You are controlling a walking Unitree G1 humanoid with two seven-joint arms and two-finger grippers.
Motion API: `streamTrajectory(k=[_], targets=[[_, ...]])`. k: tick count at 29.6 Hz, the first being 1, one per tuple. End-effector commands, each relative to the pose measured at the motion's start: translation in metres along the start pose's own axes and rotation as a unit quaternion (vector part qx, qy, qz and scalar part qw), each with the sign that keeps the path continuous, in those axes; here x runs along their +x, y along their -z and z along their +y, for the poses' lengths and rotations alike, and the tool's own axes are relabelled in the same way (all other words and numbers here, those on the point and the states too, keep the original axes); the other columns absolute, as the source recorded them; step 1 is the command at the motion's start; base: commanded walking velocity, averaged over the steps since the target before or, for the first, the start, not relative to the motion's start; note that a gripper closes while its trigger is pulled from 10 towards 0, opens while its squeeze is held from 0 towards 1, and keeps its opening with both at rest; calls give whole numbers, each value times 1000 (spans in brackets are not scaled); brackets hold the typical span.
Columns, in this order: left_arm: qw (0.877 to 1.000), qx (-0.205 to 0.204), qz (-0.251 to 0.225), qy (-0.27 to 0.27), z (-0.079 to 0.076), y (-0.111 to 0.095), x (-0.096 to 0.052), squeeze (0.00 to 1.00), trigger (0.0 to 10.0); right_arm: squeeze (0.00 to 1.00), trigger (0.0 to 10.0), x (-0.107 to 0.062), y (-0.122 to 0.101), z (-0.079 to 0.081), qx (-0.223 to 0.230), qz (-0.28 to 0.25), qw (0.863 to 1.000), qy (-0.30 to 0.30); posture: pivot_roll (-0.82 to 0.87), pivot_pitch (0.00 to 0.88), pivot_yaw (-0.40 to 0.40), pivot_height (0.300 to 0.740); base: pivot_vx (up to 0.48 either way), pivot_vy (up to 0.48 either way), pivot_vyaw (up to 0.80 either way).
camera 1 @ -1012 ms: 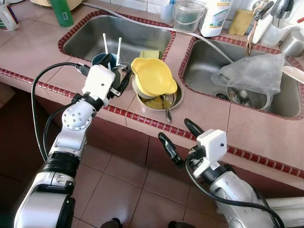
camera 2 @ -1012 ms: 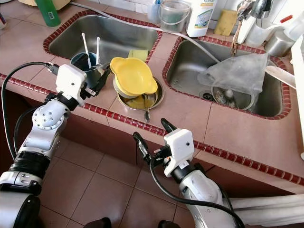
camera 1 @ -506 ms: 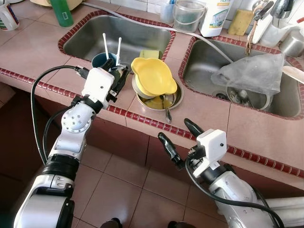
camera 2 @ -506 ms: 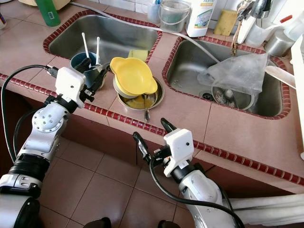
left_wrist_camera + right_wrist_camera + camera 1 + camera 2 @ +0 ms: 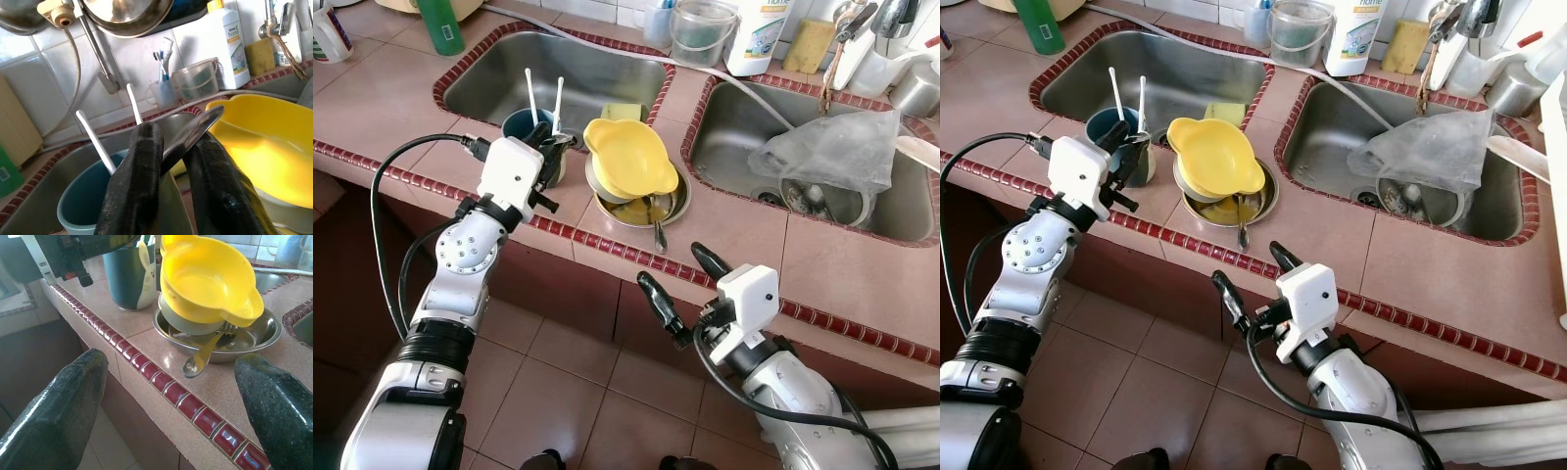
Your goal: Kitchen organization
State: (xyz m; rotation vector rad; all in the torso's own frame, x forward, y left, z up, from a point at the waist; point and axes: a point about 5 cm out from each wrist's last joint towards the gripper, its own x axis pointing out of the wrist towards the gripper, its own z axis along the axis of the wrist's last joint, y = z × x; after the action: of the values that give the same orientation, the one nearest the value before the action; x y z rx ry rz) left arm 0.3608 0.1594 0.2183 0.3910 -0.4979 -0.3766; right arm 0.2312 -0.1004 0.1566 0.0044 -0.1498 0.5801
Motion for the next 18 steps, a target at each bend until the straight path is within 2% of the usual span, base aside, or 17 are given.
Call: streamTrajectory(k=[1, 18], targets=[[1000, 1, -3, -3, 1, 0, -2, 0, 0, 0, 10000, -1, 3, 0, 1, 5, 1000, 1, -109, 217, -17, 740, 0, 0, 0], [1000, 8, -8, -4, 4, -4, 1, 0, 0, 0, 10000, 2, 3, -1, -3, 1, 1000, -2, -104, 196, -17, 740, 0, 0, 0]])
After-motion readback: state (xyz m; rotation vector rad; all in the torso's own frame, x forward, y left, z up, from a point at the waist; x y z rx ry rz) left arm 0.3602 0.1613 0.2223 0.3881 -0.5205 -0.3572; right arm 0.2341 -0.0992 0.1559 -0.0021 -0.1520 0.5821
